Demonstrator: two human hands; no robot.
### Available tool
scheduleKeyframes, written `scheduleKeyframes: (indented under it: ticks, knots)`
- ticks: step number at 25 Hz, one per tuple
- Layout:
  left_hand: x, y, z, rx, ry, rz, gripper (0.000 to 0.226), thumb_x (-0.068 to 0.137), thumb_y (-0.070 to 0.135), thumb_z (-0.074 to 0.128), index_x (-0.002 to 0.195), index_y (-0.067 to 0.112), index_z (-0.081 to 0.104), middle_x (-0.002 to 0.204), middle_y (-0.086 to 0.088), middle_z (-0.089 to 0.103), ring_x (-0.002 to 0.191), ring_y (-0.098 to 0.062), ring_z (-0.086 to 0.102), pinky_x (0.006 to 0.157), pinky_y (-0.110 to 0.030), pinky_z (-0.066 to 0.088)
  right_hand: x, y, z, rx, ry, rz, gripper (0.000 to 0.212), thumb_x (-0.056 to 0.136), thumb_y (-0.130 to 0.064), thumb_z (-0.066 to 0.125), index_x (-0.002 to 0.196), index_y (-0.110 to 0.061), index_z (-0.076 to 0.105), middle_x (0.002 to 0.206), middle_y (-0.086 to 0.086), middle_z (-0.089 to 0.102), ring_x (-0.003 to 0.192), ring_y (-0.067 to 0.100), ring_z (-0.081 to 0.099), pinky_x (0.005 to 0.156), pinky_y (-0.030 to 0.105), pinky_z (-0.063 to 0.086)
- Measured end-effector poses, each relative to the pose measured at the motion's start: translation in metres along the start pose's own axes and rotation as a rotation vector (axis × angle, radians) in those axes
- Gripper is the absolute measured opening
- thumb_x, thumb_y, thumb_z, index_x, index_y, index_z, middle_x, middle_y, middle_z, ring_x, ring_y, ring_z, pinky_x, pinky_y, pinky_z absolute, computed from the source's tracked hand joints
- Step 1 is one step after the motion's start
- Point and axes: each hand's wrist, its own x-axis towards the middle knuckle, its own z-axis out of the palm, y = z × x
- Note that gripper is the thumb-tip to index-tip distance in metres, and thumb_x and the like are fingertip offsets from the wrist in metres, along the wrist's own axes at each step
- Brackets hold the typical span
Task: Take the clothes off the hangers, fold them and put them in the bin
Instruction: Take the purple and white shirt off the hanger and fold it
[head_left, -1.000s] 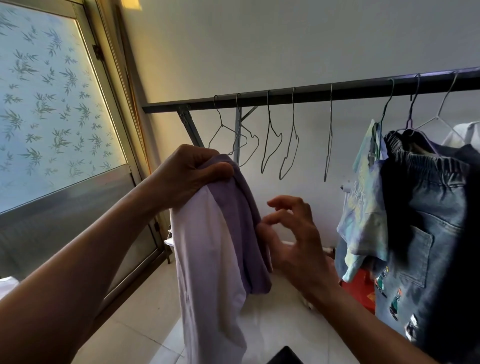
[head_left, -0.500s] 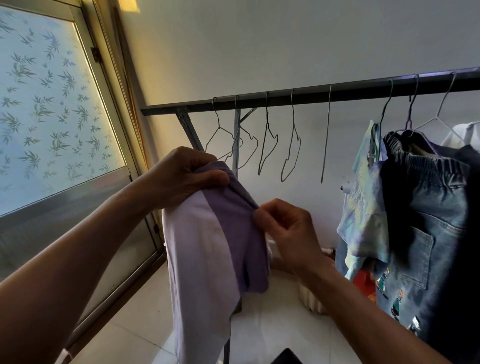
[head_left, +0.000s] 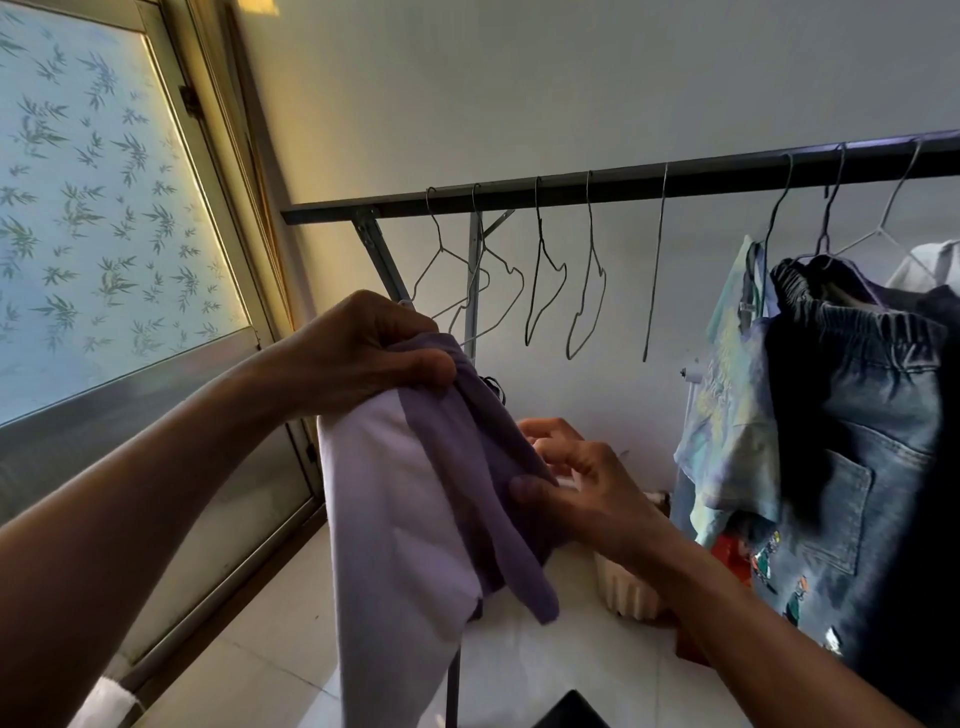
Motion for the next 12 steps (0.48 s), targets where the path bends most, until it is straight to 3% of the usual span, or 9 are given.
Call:
scheduleKeyframes:
  ticks: [1, 3, 5, 7, 9, 12]
  knots:
    - [0.000, 0.001, 0.000, -0.021, 0.000, 0.002, 0.030, 0.086, 0.034, 0.066, 0.077, 0.006, 0.069, 0.068, 0.000, 0.065, 0.056, 0.000, 0.056, 0.052, -0.010, 0.042, 0.002, 0.000, -0.001, 0.076, -0.051, 0.018, 0.021, 0.082, -0.021, 0.068, 0.095, -0.006, 0.072, 0.113, -0.017, 0.062, 0.107, 0.003, 0.059, 0.081, 0.024, 0.054]
    - [-0.002, 0.004, -0.002, -0.071, 0.010, -0.001, 0.034, 0.084, 0.044, 0.064, 0.079, 0.010, 0.069, 0.068, 0.005, 0.067, 0.058, 0.000, 0.059, 0.053, -0.010, 0.044, 0.003, 0.000, 0.000, 0.235, -0.130, 0.086, 0.017, 0.083, -0.013, 0.065, 0.094, -0.001, 0.070, 0.098, -0.009, 0.069, 0.091, 0.008, 0.065, 0.071, 0.023, 0.053]
    - [-0.007, 0.005, -0.006, -0.099, 0.037, -0.007, 0.042, 0.081, 0.056, 0.060, 0.079, 0.015, 0.070, 0.069, 0.006, 0.067, 0.059, 0.000, 0.059, 0.053, -0.010, 0.044, 0.004, -0.002, 0.000, 0.269, -0.119, 0.146, 0.024, 0.082, -0.022, 0.068, 0.090, 0.000, 0.066, 0.078, 0.002, 0.068, 0.070, 0.016, 0.062, 0.060, 0.026, 0.048]
    - [-0.015, 0.001, -0.010, -0.123, 0.095, -0.028, 0.054, 0.079, 0.064, 0.059, 0.081, 0.012, 0.072, 0.071, -0.002, 0.067, 0.060, -0.002, 0.058, 0.053, -0.013, 0.045, 0.003, -0.003, -0.006, 0.222, -0.026, 0.148, 0.038, 0.076, -0.040, 0.072, 0.080, -0.003, 0.065, 0.071, 0.010, 0.061, 0.065, 0.022, 0.053, 0.058, 0.030, 0.040]
    - [-0.023, -0.004, -0.013, -0.139, 0.155, -0.053, 0.057, 0.077, 0.069, 0.060, 0.087, 0.015, 0.074, 0.072, -0.006, 0.067, 0.062, -0.005, 0.057, 0.053, -0.014, 0.045, 0.002, -0.006, -0.016, 0.217, 0.097, 0.125, 0.034, 0.075, -0.045, 0.075, 0.064, -0.014, 0.066, 0.059, 0.000, 0.055, 0.056, 0.011, 0.047, 0.049, 0.020, 0.037]
    - [-0.028, -0.005, -0.012, -0.164, 0.206, -0.064, 0.052, 0.075, 0.072, 0.058, 0.087, 0.024, 0.074, 0.070, 0.007, 0.070, 0.062, 0.000, 0.059, 0.054, -0.012, 0.045, 0.005, -0.013, -0.024, 0.230, 0.157, 0.090, 0.035, 0.085, -0.032, 0.059, 0.052, -0.023, 0.065, 0.050, -0.012, 0.051, 0.046, 0.000, 0.042, 0.046, 0.014, 0.033]
